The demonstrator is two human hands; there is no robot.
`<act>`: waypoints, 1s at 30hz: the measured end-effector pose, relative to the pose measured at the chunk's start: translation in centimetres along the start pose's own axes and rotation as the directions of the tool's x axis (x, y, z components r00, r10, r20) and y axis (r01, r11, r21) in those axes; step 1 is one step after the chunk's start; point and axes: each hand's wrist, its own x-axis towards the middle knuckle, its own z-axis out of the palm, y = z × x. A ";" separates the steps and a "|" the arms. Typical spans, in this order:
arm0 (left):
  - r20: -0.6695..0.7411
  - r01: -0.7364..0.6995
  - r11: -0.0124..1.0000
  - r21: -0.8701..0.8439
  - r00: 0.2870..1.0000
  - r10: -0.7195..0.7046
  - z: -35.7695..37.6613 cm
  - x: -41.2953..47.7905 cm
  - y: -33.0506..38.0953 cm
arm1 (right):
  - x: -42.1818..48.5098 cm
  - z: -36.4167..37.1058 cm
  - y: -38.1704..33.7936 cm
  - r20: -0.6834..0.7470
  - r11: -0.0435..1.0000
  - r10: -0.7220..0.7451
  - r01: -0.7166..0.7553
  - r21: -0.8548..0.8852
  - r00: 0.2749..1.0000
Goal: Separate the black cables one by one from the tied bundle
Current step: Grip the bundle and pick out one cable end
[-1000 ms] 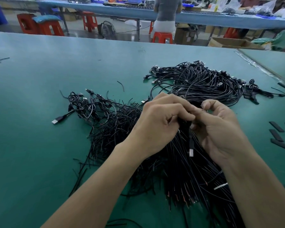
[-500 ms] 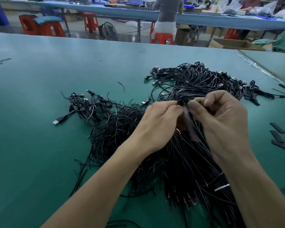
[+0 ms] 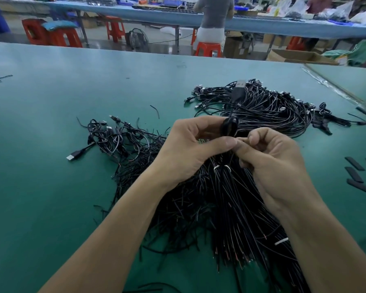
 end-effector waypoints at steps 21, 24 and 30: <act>-0.776 0.054 0.994 -0.096 0.622 -0.108 -6.2 1.0 0.6 | 0.2 -1.1 -0.6 0.104 0.885 0.445 -0.455 0.100 0.889; -0.887 0.048 0.993 -0.105 0.447 -0.115 -9.1 1.2 -0.8 | 0.3 -1.2 -0.4 0.080 0.914 0.406 -0.402 -0.064 0.910; -0.935 0.323 0.946 -0.035 0.323 -0.144 -10.6 0.6 -3.0 | 0.1 -2.2 1.0 -0.033 0.536 0.193 -0.133 -0.834 0.981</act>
